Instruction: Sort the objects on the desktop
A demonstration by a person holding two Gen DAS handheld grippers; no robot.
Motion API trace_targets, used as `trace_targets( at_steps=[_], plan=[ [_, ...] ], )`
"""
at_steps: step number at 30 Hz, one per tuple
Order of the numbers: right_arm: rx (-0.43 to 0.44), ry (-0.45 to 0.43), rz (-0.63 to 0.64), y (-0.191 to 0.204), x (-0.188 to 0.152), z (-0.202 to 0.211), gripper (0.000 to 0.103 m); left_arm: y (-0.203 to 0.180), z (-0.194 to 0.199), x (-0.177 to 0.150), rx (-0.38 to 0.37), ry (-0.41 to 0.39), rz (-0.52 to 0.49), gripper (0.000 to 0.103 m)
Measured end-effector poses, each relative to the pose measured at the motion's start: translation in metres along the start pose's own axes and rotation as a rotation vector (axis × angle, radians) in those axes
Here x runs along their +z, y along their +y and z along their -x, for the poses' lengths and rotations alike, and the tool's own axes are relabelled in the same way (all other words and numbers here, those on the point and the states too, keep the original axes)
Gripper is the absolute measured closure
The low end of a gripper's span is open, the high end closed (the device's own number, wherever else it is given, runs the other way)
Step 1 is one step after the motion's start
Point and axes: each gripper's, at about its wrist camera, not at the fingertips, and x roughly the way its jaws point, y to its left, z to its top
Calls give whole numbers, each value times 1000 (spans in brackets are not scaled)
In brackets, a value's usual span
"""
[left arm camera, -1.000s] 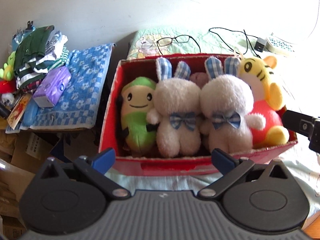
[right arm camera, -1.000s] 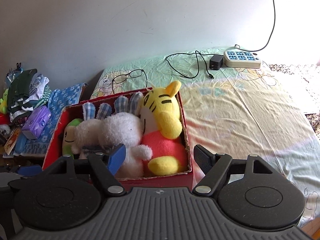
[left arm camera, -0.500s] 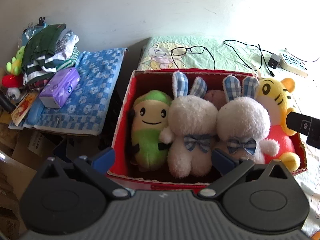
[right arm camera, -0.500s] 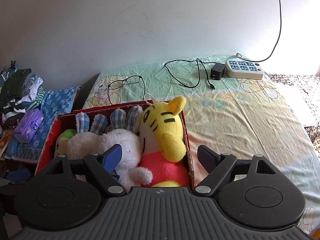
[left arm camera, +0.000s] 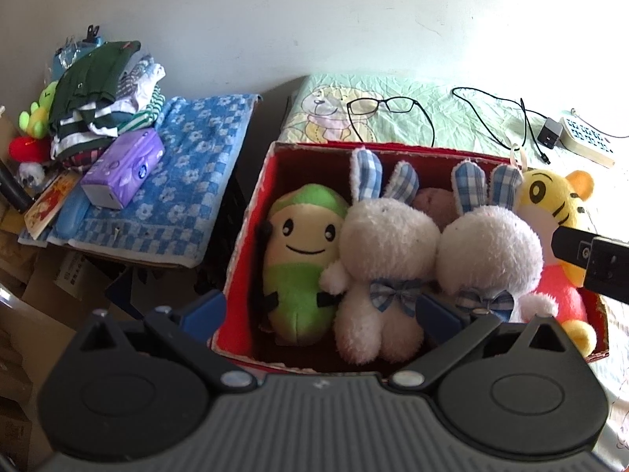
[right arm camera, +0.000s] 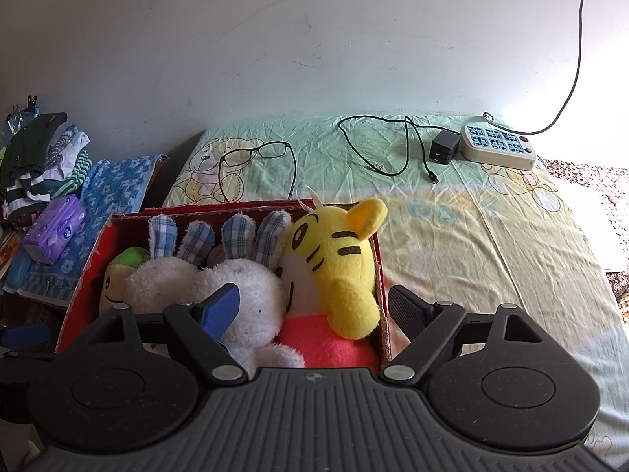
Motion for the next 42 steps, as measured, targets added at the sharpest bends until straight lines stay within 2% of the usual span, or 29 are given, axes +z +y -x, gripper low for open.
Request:
trace_targets(
  at_steps=[12,22,30,42],
  plan=[
    [10,-5,2,6,1,-4,18,2,-3,7,22,23,-47,1],
    [3,-14,-5,5,7,-7,18,2,1,24,-12,15,-50,1],
    [-38,-24,-2,3,11,-10,18,-2,-6,26,-30,17,-72,1],
    [-21,-32,-18,2,10,-8,18,-3,-3,24,-51,0,-82,1]
  ],
)
